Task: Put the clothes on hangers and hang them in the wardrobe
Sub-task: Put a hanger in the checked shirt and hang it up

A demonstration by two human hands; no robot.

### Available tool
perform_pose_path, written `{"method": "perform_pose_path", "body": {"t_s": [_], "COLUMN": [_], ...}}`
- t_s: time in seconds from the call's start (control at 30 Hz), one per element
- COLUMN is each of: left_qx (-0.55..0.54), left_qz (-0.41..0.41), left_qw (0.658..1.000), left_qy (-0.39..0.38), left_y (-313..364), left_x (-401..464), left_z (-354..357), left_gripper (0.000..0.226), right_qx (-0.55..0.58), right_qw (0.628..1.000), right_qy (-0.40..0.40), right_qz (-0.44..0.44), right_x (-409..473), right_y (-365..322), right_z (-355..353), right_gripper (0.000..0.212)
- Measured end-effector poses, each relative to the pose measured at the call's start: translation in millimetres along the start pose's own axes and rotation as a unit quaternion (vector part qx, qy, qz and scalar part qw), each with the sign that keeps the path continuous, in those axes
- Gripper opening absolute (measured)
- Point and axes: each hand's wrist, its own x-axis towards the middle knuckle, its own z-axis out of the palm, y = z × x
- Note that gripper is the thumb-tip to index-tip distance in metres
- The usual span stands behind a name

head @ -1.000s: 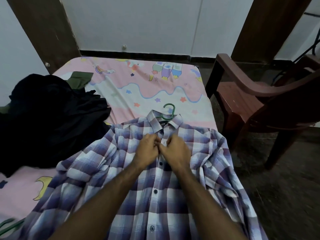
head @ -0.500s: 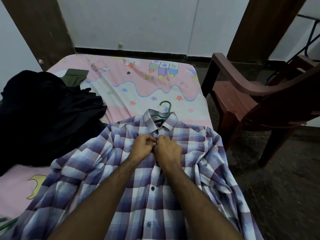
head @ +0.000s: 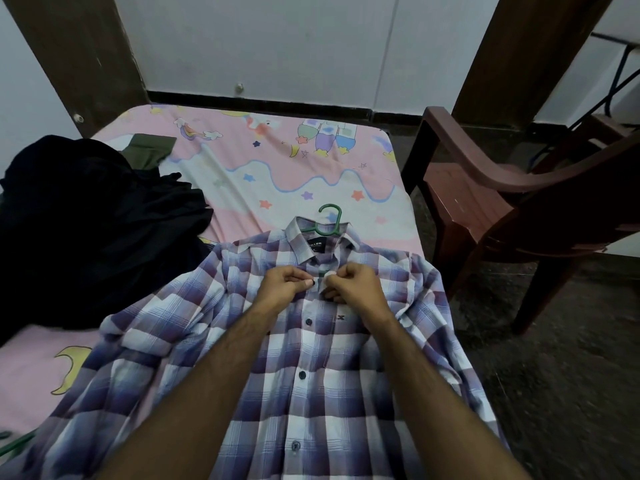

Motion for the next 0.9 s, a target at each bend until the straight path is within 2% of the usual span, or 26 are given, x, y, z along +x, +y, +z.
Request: {"method": "perform_pose_path", "body": {"t_s": [0.17,0.4,0.9], "left_qx": [-0.003,-0.007,0.044], "left_qz": [0.007,0.014,0.017], "left_qw": [1.000,1.000,0.998], "left_qy": [0.017,-0.003,-0.032], "left_y": [-3,-5,-1], "left_x": [-2,2,-2], "left_z": [1,-2,-3], "left_gripper": [0.007,0.008,0.015], "right_qx": [-0.033,-0.056,-0.092], "right_qw": [0.998,0.994,0.989], "right_qy": [0.053,0.089,0.091], "right_qz": [-0.020,-0.028,-0.077], "right_x": [0,3,-6], "right_y": [13,35,42], "right_z": [18,37,41], "right_gripper": [0.013,0.013,0.019]}}
